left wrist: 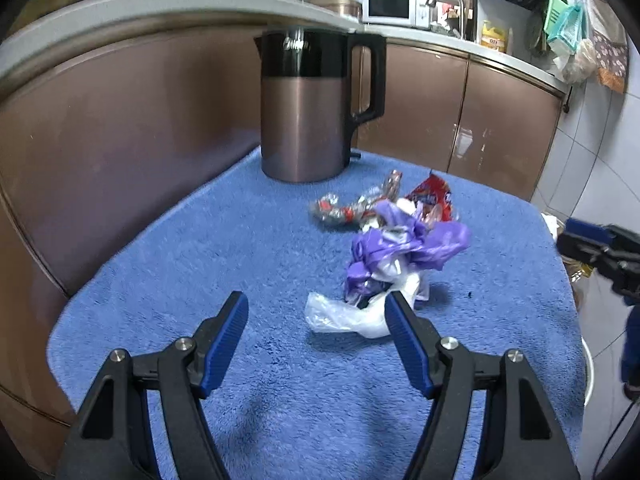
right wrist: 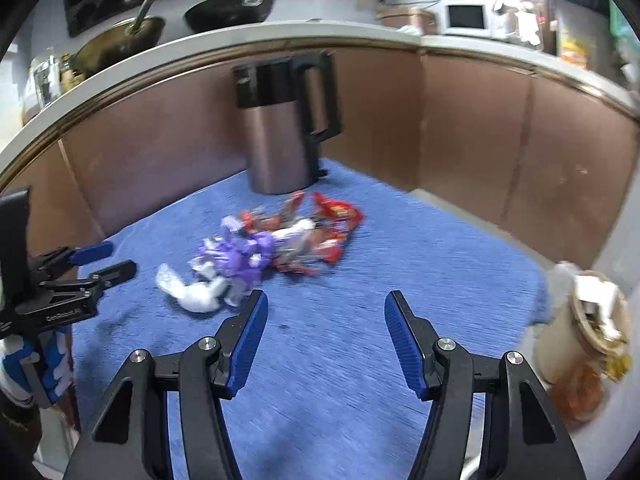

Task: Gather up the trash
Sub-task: 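Move both open tools back over the remaining trash on the table, then grasp the clear plastic piece with the left tool while the right tool grasps the purple bag, then carry both items to the bin and open both tools over it, then move both open tools back over the purple wrapped candies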

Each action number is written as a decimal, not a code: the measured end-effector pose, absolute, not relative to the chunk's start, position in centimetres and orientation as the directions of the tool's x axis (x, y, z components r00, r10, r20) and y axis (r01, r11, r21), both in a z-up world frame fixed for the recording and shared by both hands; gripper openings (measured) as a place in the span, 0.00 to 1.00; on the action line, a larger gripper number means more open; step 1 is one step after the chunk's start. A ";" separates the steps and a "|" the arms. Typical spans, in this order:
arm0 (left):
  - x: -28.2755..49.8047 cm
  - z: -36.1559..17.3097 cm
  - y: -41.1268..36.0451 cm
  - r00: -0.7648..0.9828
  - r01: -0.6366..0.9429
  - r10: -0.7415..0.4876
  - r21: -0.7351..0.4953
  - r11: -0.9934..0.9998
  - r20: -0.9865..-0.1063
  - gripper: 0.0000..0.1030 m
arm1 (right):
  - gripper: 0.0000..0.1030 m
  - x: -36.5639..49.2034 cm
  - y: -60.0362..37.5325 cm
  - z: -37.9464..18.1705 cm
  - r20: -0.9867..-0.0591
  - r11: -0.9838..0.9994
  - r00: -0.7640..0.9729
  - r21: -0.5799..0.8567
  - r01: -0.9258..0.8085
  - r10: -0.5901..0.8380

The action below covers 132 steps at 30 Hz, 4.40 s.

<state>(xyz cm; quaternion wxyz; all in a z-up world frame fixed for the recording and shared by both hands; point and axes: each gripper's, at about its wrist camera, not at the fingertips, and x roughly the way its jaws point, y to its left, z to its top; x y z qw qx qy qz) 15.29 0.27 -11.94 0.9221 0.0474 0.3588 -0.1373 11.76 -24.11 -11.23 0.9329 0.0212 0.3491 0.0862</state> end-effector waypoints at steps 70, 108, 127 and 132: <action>6.3 -3.7 -8.6 0.599 0.552 -0.540 -0.183 0.813 -0.591 0.03 | 0.11 -2.0 -32.6 -8.7 -0.585 0.974 0.799 0.226 -0.002 0.138; 4.0 -8.5 -31.9 0.292 0.799 -0.720 -0.254 0.546 -0.629 0.52 | 0.42 -12.9 -48.5 -16.2 -0.727 0.794 0.626 0.190 0.577 -0.281; 21.1 -12.1 -5.7 0.588 0.406 -0.411 -0.186 0.895 -0.697 0.47 | 0.42 7.3 -28.6 -9.2 -0.638 0.960 0.737 0.274 -0.054 0.224; 24.3 -16.6 -4.0 0.519 0.380 -0.358 -0.166 0.910 -0.776 0.40 | 0.35 13.2 -23.7 -11.9 -0.676 0.938 0.662 0.318 -0.136 0.325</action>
